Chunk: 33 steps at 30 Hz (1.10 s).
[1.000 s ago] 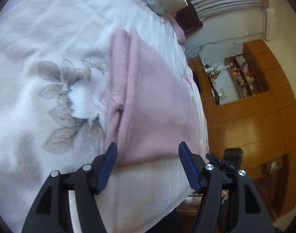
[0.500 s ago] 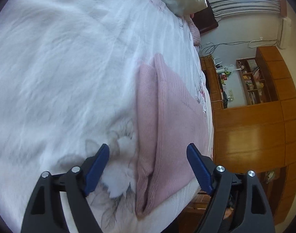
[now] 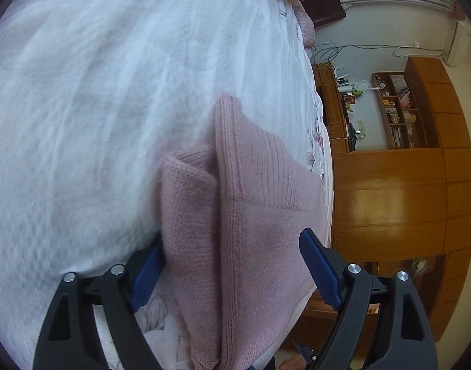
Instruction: Fold small clothes
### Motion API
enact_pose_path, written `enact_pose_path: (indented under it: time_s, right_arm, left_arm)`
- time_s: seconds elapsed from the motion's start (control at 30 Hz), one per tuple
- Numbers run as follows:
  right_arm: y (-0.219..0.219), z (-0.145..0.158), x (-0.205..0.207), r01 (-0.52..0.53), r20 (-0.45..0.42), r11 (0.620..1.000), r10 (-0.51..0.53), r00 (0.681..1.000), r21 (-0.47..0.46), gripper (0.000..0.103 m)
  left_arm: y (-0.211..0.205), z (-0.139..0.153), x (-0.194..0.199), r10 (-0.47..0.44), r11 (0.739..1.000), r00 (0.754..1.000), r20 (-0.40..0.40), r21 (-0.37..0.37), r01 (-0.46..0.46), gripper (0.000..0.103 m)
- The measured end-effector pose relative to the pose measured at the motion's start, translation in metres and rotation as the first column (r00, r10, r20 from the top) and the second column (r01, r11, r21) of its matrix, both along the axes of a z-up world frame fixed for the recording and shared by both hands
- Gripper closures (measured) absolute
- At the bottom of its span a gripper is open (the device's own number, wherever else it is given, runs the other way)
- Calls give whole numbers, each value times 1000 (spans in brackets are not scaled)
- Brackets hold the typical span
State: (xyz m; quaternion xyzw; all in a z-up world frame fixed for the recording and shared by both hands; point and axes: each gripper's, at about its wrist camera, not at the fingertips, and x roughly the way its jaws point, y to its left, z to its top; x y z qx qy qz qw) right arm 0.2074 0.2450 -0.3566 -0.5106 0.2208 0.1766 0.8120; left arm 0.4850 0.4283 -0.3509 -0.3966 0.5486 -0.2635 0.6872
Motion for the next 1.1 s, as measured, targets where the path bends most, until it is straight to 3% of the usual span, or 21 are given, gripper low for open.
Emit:
enact_pose_path:
  time_s: [0.27,0.57,0.63,0.7,0.73,0.77,1.1]
  right_arm:
    - [37,-7,14,4,29,1000,-5,1000,24,41]
    - [59,-1,34,37,-8,994,-37,999,101,45]
    - [63,1,36,41,-13,993,-40,999,113,47]
    - [65,1,34,45,-15,991,-44,999,127,50]
    - [66,2,35,51,-26,989,-48,999,137,52]
    - [66,0,31,56,-36,988,-52,998,145,55]
    - [66,16,34,81,-113,972,-57,992,219,83]
  left_arm:
    - [-10,-4,12,-30,999,999,-19,28,31,19]
    - [-21,-6,31,-51,998,997,-60,44,53,19]
    - [-21,-6,32,-60,997,996,-70,52,63,24]
    - [-20,-6,33,-61,995,994,-88,69,67,36]
    - [-17,-8,33,-56,995,993,-99,80,64,49]
    - [-15,-9,33,-51,994,993,-109,86,61,53]
    - [-10,-5,32,-20,996,991,-132,82,31,70]
